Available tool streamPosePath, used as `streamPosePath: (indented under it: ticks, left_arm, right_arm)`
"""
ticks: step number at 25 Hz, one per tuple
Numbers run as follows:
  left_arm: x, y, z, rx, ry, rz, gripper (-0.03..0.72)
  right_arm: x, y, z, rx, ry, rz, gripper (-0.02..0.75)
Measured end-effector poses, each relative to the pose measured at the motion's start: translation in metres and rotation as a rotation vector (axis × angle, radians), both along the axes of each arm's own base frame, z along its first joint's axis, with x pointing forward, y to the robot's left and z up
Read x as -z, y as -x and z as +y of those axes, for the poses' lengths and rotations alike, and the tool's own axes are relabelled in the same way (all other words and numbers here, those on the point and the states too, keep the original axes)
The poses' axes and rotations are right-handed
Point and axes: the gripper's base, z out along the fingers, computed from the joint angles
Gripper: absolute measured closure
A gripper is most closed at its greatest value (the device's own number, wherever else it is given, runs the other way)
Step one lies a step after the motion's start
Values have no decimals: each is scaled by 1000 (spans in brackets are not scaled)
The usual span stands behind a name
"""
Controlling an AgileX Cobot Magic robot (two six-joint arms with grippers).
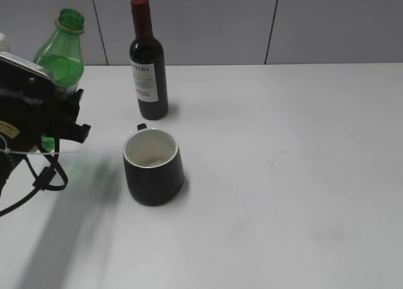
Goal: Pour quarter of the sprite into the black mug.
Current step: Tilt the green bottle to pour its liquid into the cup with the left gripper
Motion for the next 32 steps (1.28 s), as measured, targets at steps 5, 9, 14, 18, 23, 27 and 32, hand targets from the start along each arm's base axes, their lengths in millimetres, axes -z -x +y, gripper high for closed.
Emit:
streamPosePath:
  ticks: [5,9,14,18,23,27,32]
  left_arm:
    - [2,19,-5,-11,-150,40,215]
    - [3,23,-7,-7,-270,58,215]
    - [3,24,-8,14,-392,62,215]
    - [4,25,-7,21,-448,67,216]
    - [9,32,-3,35,-522,89,216]
    - [9,33,-1,42,-612,93,216]
    - [6,32,0,31,-693,70,216]
  right_arm:
    - [0,0,0,0,0,0,148]
    - [0,0,0,0,0,0,148]
    - [0,0,0,0,0,0,148]
    - [0,0,0,0,0,0,148]
    - [0,0,0,0,0,0,148]
    - [0,0,0,0,0,0,148]
    - [0,0,0,0,0,0,148]
